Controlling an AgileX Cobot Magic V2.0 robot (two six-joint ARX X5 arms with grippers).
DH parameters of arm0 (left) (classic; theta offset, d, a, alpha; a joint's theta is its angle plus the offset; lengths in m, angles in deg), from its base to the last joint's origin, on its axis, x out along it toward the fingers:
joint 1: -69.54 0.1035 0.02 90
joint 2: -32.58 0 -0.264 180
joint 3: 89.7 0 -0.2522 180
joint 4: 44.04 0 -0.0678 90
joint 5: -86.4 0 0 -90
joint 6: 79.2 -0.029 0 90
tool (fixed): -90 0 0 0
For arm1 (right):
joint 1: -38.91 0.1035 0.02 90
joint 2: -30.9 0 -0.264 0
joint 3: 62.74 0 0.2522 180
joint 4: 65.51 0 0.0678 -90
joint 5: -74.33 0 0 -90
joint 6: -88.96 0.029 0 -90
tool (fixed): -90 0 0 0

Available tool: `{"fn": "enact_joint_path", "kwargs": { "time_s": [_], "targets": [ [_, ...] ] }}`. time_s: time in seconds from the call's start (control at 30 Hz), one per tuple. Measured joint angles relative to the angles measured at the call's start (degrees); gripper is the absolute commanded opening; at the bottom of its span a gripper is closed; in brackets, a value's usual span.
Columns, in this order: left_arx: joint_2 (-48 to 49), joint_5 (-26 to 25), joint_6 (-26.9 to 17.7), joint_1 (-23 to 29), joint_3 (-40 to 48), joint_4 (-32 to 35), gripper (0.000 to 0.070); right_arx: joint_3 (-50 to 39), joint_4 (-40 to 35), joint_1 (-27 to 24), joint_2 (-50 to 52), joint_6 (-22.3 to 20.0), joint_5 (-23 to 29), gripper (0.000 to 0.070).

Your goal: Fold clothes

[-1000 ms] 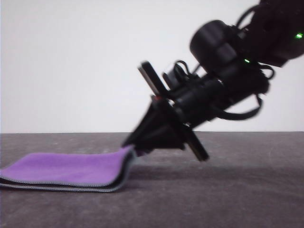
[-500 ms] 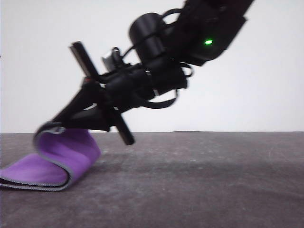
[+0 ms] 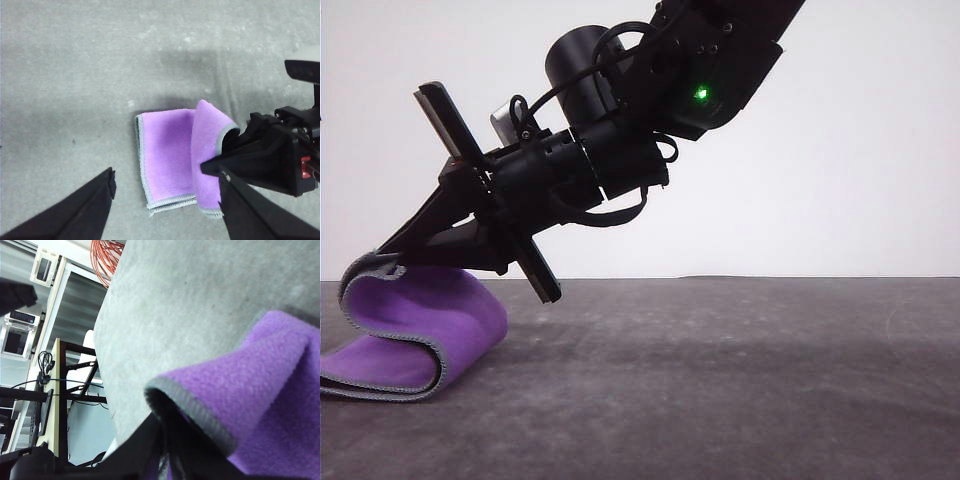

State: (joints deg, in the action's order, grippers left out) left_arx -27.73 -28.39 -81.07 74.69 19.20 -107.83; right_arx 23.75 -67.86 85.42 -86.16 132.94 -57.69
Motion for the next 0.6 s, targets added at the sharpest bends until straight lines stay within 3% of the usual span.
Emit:
{"fn": "enact_joint_path", "kwargs": {
  "time_s": [0.07,0.1,0.2,0.23,0.47,0.6],
  "targets": [
    [0.0,-0.01,0.0,0.0,0.0,0.01,0.0396,-0.01,-0.01,0.06,0.0,0.0,0.0,0.0007],
    [0.0,-0.01,0.0,0.0,0.0,0.01,0.0396,-0.01,-0.02,0.09,0.0,0.0,-0.03,0.0065],
    [0.0,0.01,0.0,0.0,0.0,0.01,0.0396,0.0,-0.76,0.22,0.0,-0.01,-0.75,0.0376],
    [0.0,0.01,0.0,0.0,0.0,0.01,0.0396,0.01,-1.01,0.28,0.0,0.0,-1.02,0.0427],
    [0.0,-0.01,0.0,0.0,0.0,0.01,0.0396,0.01,-1.06,0.37,0.0,0.0,-2.1,0.0434],
    [0.0,0.0,0.0,0.0,0.0,0.01,0.0396,0.01,0.08,-0.14,0.1,-0.65,-6.42,0.0434]
  ]
}}
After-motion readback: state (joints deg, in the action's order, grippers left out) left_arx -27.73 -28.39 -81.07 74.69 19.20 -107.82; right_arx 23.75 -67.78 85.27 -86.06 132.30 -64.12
